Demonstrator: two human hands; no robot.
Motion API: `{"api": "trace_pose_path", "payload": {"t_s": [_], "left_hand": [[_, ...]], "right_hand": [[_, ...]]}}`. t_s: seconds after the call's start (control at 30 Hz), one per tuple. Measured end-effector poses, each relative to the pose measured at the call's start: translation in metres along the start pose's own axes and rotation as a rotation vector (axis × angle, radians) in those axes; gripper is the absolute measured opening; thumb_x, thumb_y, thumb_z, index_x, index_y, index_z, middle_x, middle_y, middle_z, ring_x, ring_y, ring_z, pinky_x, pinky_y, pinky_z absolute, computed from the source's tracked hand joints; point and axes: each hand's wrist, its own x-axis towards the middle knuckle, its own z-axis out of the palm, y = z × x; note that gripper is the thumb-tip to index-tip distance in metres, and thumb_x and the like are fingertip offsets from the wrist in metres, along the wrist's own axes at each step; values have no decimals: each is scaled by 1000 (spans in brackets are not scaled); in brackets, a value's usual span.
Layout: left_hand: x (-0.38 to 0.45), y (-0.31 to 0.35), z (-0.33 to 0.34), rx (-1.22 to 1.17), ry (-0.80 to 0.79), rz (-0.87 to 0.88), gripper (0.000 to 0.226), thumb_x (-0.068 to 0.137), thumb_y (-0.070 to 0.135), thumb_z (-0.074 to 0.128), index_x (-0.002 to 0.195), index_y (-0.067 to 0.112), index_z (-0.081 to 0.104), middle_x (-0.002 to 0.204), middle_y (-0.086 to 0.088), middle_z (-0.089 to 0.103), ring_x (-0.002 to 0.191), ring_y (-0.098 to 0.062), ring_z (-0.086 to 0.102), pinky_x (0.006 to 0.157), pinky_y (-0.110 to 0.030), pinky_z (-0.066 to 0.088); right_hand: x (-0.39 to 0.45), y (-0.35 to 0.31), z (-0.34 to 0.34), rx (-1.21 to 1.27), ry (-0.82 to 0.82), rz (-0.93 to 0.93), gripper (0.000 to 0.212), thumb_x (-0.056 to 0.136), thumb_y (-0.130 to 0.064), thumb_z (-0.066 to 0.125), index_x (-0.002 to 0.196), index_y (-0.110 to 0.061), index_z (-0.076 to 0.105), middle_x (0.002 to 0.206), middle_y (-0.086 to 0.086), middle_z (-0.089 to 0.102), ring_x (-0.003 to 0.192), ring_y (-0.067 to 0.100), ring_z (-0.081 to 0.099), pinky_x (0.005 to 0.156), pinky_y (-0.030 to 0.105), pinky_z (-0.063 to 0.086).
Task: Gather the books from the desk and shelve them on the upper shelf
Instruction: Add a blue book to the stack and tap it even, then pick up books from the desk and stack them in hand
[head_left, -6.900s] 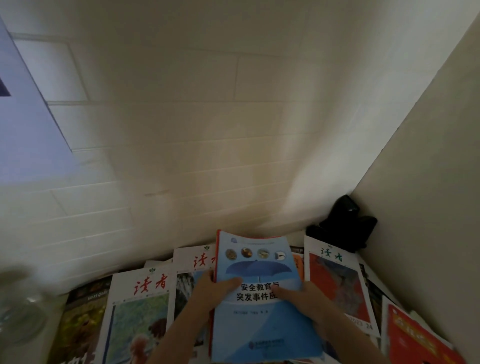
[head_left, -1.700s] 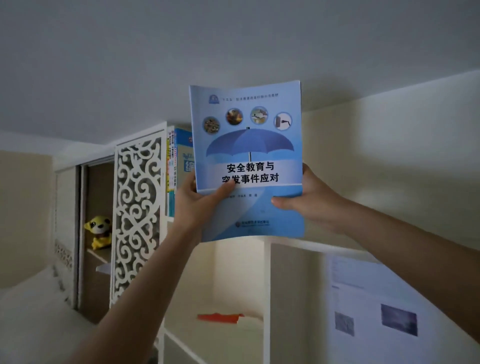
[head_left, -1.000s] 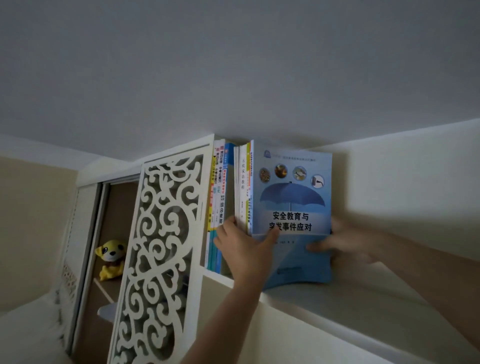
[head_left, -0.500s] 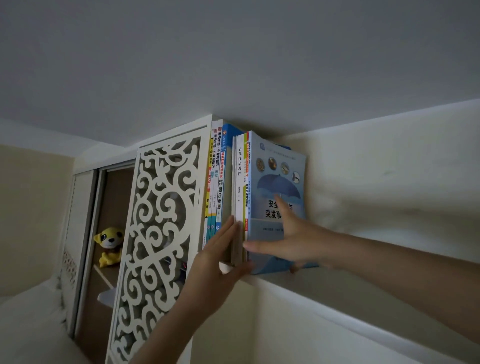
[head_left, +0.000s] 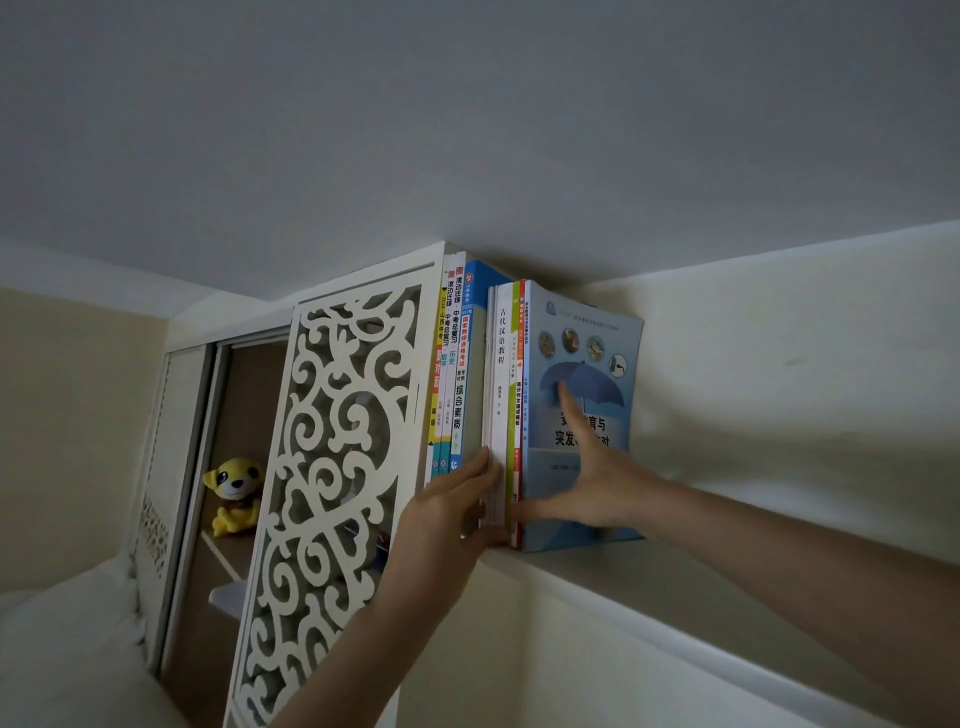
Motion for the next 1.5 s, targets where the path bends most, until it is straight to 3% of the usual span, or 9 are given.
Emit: {"api": "trace_pose_path", "payload": {"t_s": [0.33, 0.5, 0.7, 0.8, 0.97, 1.1, 1.27, 1.33, 1.5], "left_hand": [[10, 2, -7, 41, -23, 71, 77, 65, 13, 84, 136, 16, 52, 145, 3, 45, 132, -13, 46, 101, -38, 50], [12, 20, -12, 128, -57, 1, 74, 67, 13, 84, 134, 16, 55, 143, -1, 48, 128, -19, 50, 100, -40, 50], [-46, 116, -49, 113, 24, -14, 32, 82, 20, 69, 114, 20, 64, 104, 7, 64, 90, -5, 62, 80, -23, 55], [-128, 197, -55, -149, -362, -30, 6, 84, 25, 66, 90, 25, 67, 81, 14, 66, 74, -2, 64, 66, -12, 51], [-289, 301, 56, -311, -1100, -2, 5, 84, 25, 68, 86, 21, 68, 85, 5, 70, 80, -11, 65, 75, -26, 52], [-409, 364, 162, -344, -1422, -177, 17, 91, 24, 58, 100, 12, 67, 104, -8, 67, 100, -23, 61, 82, -28, 47], [-508, 389, 227, -400, -1449, -514, 50, 87, 22, 65, 133, 10, 49, 127, -7, 57, 118, -26, 55, 94, -25, 45], [-533, 400, 242, -447, -1506, -588, 67, 86, 35, 64, 141, 10, 35, 136, -3, 45, 129, -26, 45, 100, -25, 39], [-566, 423, 287, -390, -1391, -846, 79, 66, 49, 67, 130, 11, 42, 123, -9, 56, 105, -26, 58, 89, -40, 52]], "right_hand": [[14, -12, -10, -118, 65, -63, 138, 54, -55, 86, 139, -59, -23, 161, 10, -3, 148, 32, 8, 114, 47, 32], [3, -29, -15, -226, 5, -44, 121, 74, -50, 77, 147, -45, -19, 158, 9, 23, 135, 28, 40, 99, 32, 45], [-120, -54, -44, -416, 71, -231, 24, 89, -20, 66, 112, -18, 69, 106, -3, 68, 99, 13, 64, 82, 22, 51], [-268, -29, -48, -517, -74, -282, 19, 83, -14, 64, 85, -30, 73, 79, -15, 66, 65, -3, 57, 67, 12, 45], [-510, 130, -17, -532, -481, 333, 15, 78, -11, 69, 77, -25, 73, 81, -11, 69, 64, -3, 52, 66, 14, 44], [-665, 252, 10, -484, -473, 840, 15, 84, -27, 65, 72, -22, 57, 73, -7, 54, 76, 15, 60, 66, 24, 46], [-780, 286, 45, -379, -361, 1048, 20, 96, -40, 46, 99, -24, 59, 102, -5, 60, 90, 12, 57, 70, 18, 42], [-812, 296, 54, -361, -262, 1165, 63, 87, -66, 36, 131, -23, 51, 130, 2, 56, 115, 19, 54, 91, 28, 47], [-840, 296, 85, -417, -325, 1426, 90, 68, -91, 5, 149, -51, 1, 161, -10, -15, 147, 27, -20, 113, 66, 4]]}}
